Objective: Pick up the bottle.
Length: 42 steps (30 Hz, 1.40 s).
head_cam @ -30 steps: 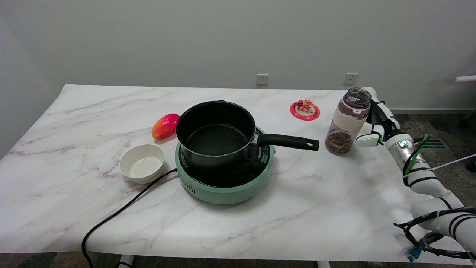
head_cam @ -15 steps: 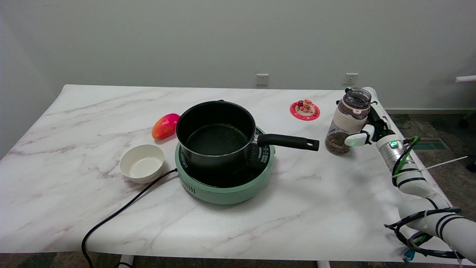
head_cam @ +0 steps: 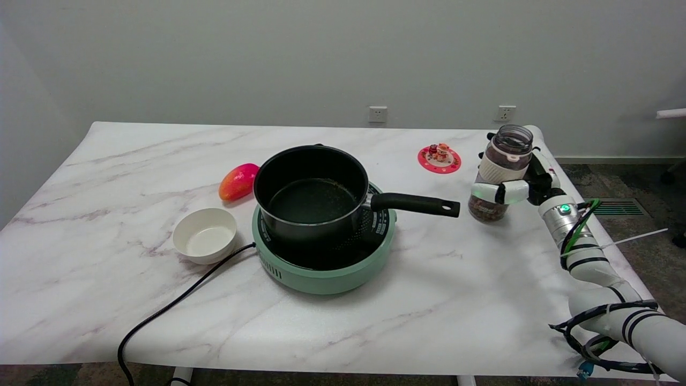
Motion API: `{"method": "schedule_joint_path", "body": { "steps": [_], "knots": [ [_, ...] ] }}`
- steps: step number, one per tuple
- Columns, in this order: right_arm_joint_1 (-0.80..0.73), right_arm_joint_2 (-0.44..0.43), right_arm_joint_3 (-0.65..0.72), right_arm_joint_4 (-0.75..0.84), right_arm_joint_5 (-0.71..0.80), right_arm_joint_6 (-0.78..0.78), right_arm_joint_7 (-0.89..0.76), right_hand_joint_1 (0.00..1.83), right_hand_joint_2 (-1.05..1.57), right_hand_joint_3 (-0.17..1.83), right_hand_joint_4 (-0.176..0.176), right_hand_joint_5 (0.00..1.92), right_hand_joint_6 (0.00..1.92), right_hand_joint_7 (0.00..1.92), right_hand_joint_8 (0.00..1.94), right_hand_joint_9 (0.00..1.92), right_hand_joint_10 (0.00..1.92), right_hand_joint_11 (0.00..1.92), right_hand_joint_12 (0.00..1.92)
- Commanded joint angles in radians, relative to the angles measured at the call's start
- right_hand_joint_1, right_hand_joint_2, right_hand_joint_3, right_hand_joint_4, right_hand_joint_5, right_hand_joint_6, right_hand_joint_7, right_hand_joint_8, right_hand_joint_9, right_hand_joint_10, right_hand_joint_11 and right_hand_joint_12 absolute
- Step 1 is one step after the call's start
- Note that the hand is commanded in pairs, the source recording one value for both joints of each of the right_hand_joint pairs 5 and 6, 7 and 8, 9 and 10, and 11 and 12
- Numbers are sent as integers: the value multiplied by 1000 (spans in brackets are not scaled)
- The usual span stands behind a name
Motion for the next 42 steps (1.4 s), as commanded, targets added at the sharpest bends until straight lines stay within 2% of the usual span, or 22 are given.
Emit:
{"method": "schedule_joint_path", "body": {
  "steps": [1, 4, 7, 10, 11, 17, 21, 34, 42],
  "knots": [
    [-1, -7, -2, -4, 12, -6, 21, 1521, 233, 620, 0, 475, 475, 952, 952, 903, 903, 528, 528],
    [-1, -7, -1, -4, 12, -6, 23, 1526, 264, 631, 0, 593, 593, 1111, 1111, 920, 920, 569, 569],
    [-2, -7, 2, -4, 13, -5, 23, 1521, 283, 850, 0, 870, 870, 1283, 1283, 1019, 1019, 679, 679],
    [-2, -6, 2, -4, 23, 1, 23, 1529, 415, 917, 0, 1135, 1135, 1470, 1470, 1142, 1142, 845, 845],
    [-1, -5, 4, -2, 23, 2, 23, 1529, 514, 858, 0, 1255, 1255, 1562, 1562, 1182, 1182, 917, 917],
    [8, 4, 14, 23, 23, 7, 23, 1477, 976, 425, 0, 1766, 1766, 1779, 1779, 1262, 1262, 1100, 1100],
    [19, 41, 10, 66, 11, 0, 15, 1462, 1071, 366, 0, 1812, 1812, 1822, 1822, 1279, 1279, 1144, 1144],
    [96, 211, -67, 270, -140, -47, 14, 1493, 1040, 407, 0, 1832, 1832, 1851, 1851, 1276, 1276, 1153, 1153],
    [89, 218, -56, 436, -177, -91, -62, 1476, 1198, 374, 0, 1911, 1911, 1897, 1897, 1306, 1306, 1220, 1220]
  ]
}}
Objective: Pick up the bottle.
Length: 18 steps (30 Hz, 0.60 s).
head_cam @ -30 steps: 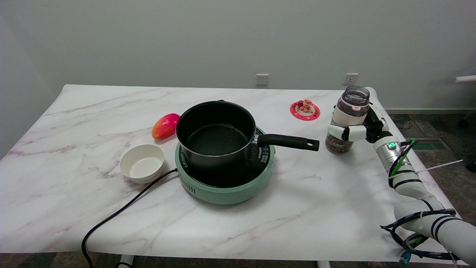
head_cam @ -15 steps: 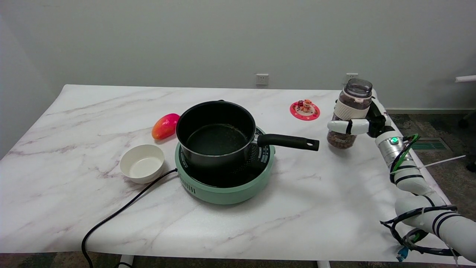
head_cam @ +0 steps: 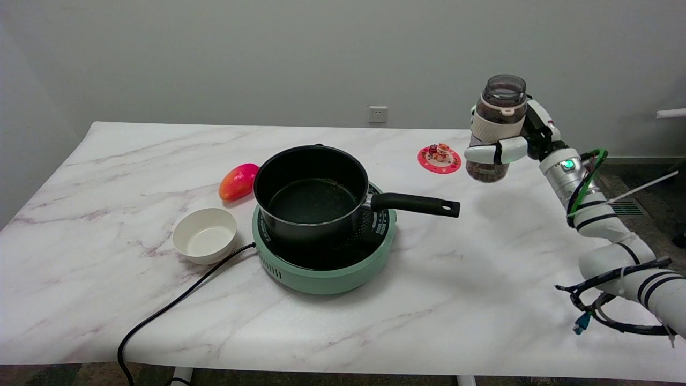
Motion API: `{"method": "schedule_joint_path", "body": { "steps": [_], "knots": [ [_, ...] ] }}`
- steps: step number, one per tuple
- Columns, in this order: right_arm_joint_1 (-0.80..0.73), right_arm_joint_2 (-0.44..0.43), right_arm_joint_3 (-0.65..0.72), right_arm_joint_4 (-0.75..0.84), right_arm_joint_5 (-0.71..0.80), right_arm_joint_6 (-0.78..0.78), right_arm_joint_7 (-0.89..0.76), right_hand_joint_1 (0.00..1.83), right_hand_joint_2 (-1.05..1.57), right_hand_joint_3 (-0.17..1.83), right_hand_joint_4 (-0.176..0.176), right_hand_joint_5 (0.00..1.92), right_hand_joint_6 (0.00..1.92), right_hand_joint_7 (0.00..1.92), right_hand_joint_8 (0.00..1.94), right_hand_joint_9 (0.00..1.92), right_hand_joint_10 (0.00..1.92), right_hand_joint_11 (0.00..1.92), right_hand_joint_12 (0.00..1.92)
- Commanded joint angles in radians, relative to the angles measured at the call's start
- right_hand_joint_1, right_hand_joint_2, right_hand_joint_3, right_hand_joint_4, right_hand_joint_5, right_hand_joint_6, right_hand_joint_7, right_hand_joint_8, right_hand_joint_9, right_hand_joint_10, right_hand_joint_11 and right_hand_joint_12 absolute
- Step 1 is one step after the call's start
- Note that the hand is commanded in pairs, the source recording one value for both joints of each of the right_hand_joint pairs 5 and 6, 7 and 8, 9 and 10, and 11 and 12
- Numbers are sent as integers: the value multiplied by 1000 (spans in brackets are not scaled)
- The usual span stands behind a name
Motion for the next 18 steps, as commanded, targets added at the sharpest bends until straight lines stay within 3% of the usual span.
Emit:
{"method": "schedule_joint_path", "body": {
  "steps": [1, 10, 18],
  "knots": [
    [34, 95, -26, 292, -111, -86, -101, 1467, 1244, 364, 0, 1920, 1920, 1910, 1910, 1315, 1315, 1233, 1233],
    [76, 39, -50, 439, -182, -231, -274, 1449, 1356, 434, 0, 1920, 1920, 1920, 1920, 1392, 1392, 1278, 1278],
    [131, 15, -89, 582, -274, -397, -289, 1435, 1380, 410, 0, 1920, 1920, 1920, 1920, 1377, 1377, 1263, 1263]
  ]
}}
